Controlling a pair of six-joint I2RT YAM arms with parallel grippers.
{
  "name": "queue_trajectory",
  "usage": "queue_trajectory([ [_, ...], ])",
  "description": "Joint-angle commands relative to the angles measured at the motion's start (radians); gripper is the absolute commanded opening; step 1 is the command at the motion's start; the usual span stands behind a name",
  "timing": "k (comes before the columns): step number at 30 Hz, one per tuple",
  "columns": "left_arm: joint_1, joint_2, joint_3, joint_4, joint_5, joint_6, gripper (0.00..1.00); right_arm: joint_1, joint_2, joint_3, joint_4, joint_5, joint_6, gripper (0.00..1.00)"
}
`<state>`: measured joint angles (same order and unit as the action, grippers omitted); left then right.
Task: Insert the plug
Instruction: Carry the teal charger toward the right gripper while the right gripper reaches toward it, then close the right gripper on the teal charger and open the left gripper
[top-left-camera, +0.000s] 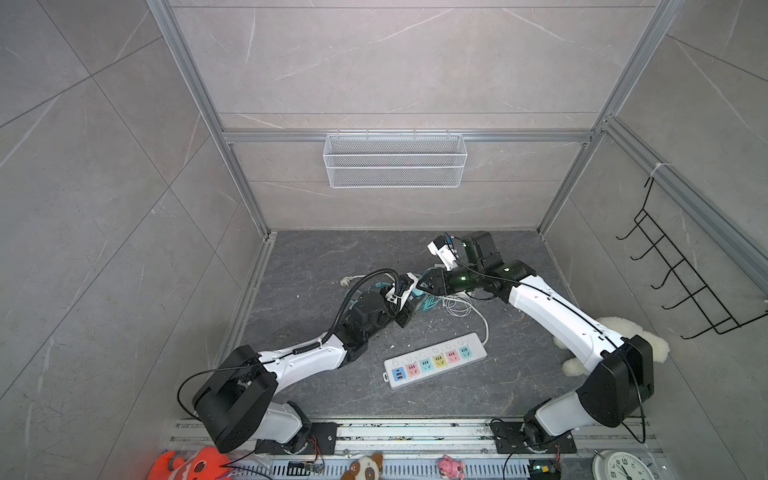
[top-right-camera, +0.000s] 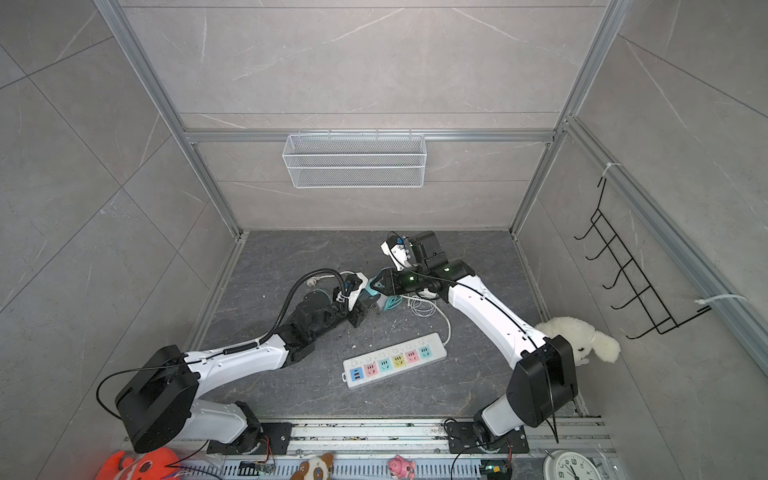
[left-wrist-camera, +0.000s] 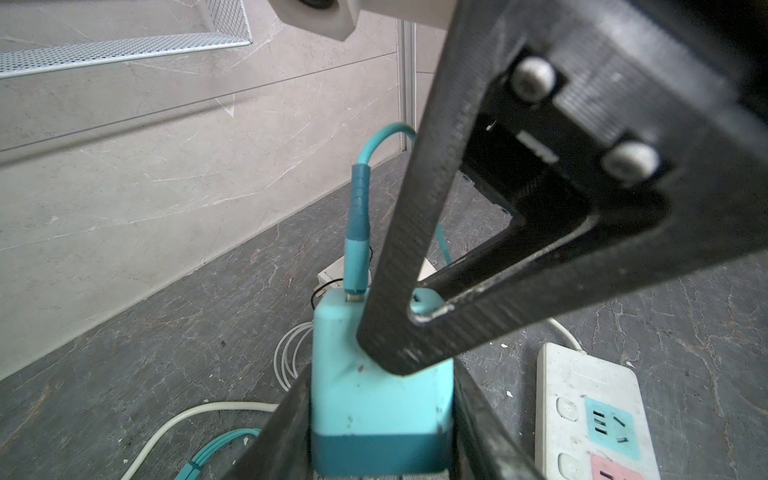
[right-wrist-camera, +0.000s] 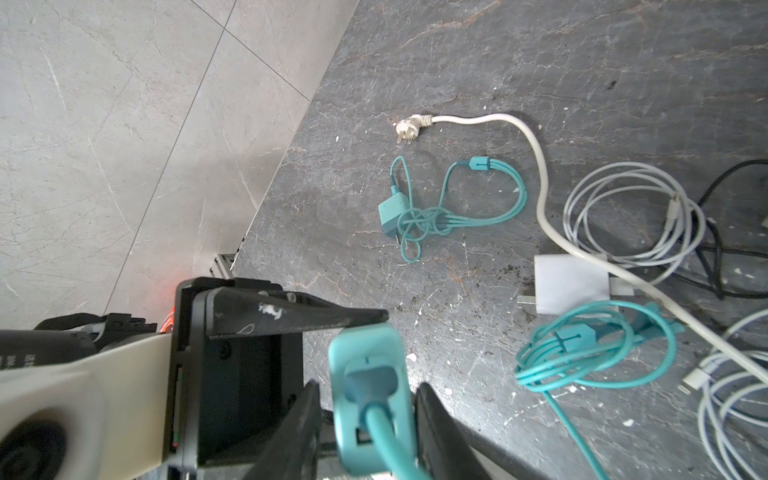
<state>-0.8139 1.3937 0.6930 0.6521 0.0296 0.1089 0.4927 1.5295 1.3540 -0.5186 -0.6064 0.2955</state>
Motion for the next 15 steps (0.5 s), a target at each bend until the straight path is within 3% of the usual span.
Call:
queue_trajectory([
  [1,-0.004,-0.018,0.005,0.076,0.001,0.022,0.27,0.007,0.005,-0.006,0.023,-0.052,0.001,0.42],
  [15,-0.004,-0.013,0.017,0.081,-0.006,0.013,0.27,0.007,-0.006,-0.017,0.021,-0.054,-0.021,0.39],
])
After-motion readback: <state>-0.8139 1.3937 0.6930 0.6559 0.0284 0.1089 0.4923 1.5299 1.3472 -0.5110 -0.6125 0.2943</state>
